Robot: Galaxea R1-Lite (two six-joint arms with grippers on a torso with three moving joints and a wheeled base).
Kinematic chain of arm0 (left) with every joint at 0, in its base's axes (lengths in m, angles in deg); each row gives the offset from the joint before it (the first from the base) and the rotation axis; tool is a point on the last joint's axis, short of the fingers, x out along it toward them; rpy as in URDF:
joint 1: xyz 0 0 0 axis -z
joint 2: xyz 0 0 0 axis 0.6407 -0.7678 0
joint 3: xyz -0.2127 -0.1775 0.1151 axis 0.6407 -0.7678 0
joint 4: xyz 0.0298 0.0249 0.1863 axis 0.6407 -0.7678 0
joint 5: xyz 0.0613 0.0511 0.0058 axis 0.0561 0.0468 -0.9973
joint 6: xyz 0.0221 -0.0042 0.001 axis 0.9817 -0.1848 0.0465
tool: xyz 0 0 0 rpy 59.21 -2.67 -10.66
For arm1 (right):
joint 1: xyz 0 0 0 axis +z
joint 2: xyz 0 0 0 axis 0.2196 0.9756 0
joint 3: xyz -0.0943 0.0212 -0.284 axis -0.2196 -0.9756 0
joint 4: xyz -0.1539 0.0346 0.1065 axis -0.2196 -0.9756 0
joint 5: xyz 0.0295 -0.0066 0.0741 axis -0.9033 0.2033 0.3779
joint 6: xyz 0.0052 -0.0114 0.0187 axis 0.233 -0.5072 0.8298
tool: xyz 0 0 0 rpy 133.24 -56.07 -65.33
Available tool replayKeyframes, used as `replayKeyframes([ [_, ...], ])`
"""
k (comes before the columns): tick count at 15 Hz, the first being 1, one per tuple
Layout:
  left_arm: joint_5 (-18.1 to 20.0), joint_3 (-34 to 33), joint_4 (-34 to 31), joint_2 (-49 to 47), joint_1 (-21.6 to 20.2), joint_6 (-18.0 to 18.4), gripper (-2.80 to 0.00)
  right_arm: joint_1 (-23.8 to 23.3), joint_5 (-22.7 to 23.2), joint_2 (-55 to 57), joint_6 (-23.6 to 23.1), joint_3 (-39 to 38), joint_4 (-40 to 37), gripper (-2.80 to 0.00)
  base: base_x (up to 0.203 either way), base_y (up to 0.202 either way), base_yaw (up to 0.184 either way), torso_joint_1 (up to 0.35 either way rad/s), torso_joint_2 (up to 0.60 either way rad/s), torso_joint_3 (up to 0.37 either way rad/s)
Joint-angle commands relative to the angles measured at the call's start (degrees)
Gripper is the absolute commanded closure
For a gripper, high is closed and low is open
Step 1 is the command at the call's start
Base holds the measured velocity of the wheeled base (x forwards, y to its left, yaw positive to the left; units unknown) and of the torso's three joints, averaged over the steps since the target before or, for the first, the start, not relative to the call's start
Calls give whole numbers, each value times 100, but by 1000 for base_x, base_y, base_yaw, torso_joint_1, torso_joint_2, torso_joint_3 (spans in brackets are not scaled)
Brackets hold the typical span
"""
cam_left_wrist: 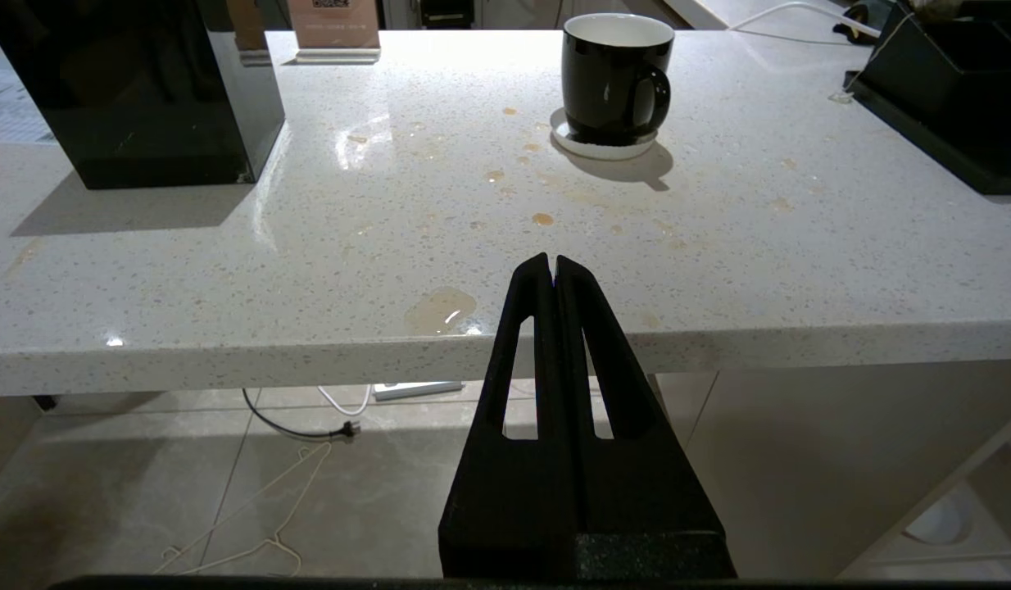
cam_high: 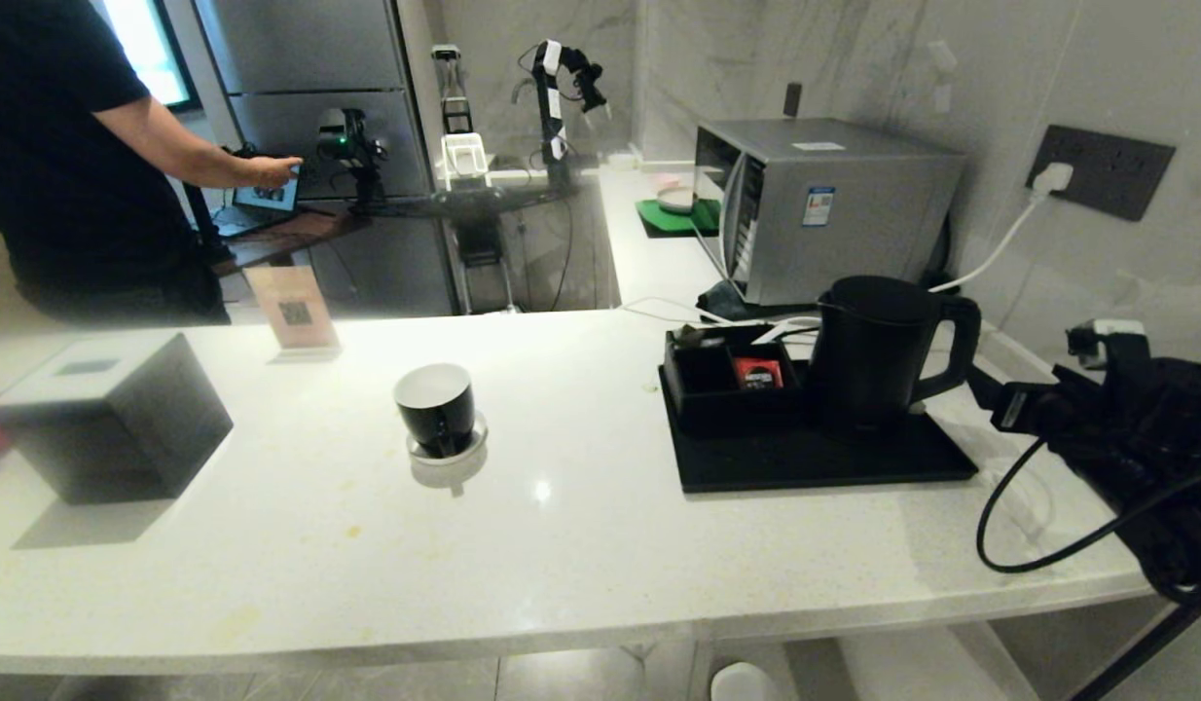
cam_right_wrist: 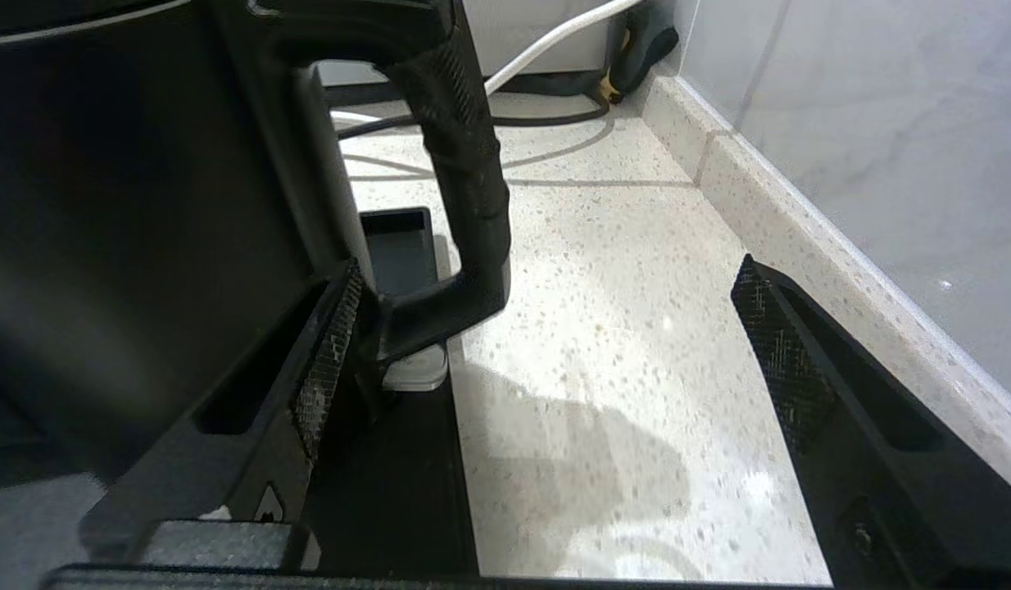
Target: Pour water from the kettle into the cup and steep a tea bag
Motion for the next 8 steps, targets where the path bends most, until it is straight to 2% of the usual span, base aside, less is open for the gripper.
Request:
replayKeyframes([
  [1, -5, 0, 2, 1, 0, -4, 0, 0, 7, 74, -2, 197, -90, -280, 0, 0, 0, 0, 0, 0],
  [8, -5, 0, 2, 1, 0, -4, 0, 9, -6, 374, -2, 773, -375, -280, 0, 0, 0, 0, 0, 0],
])
